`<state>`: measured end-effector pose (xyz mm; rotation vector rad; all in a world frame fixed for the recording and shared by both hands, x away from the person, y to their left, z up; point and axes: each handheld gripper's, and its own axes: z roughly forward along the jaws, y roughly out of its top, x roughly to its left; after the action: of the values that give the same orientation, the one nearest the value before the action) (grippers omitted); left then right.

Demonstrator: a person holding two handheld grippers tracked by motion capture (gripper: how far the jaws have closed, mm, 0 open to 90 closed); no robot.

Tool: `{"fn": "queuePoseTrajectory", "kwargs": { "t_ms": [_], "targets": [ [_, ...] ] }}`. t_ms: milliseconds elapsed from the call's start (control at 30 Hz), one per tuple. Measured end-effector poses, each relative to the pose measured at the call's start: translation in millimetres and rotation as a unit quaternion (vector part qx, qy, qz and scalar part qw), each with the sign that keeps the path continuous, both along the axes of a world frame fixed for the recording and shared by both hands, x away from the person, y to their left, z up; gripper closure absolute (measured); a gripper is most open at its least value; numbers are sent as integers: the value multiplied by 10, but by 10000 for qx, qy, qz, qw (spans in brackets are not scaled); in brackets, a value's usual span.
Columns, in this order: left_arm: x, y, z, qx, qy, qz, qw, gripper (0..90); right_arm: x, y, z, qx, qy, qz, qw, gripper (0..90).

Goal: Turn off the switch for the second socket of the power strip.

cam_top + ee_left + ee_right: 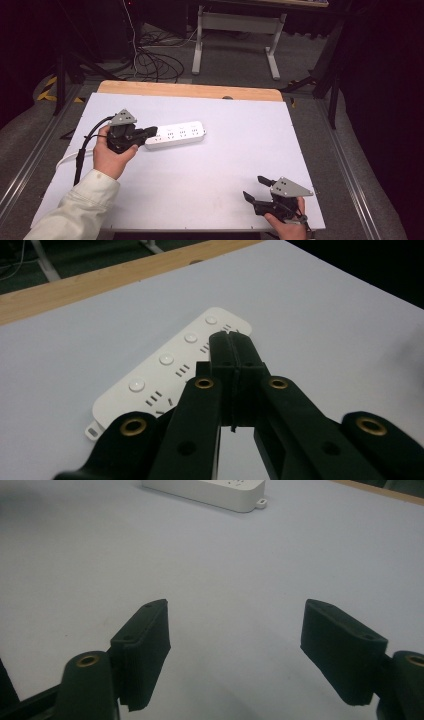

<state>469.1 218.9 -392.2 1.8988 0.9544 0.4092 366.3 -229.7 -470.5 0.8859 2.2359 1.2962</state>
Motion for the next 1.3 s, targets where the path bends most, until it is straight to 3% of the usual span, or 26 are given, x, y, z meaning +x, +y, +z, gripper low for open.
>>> {"fn": "queuePoseTrajectory", "kwargs": {
  "t_ms": [233,567,633,800,867,1033,1300],
  "targets": [
    [191,-54,-124,-51,-200,55,9998,898,0,5,-3,-15,-4,24,10000,283],
    [431,-209,-306,-145,-13,143,9998,898,-3,5,-1,-1,-11,76,10000,283],
    [471,-216,-337,-77,-19,220,9997,899,-4,7,0,-3,-7,87,10000,283],
    [536,-235,-405,-205,78,392,9990,899,-5,5,1,5,-15,101,9999,283],
    [567,-248,-439,-234,10,430,9988,899,-4,3,0,15,-5,115,9999,283],
    [612,-270,-490,-201,-23,484,9986,898,-5,1,2,23,-6,122,9999,283],
    [684,-305,-613,51,-42,490,9988,898,1,-5,-4,30,14,140,9999,283]
  ]
}}
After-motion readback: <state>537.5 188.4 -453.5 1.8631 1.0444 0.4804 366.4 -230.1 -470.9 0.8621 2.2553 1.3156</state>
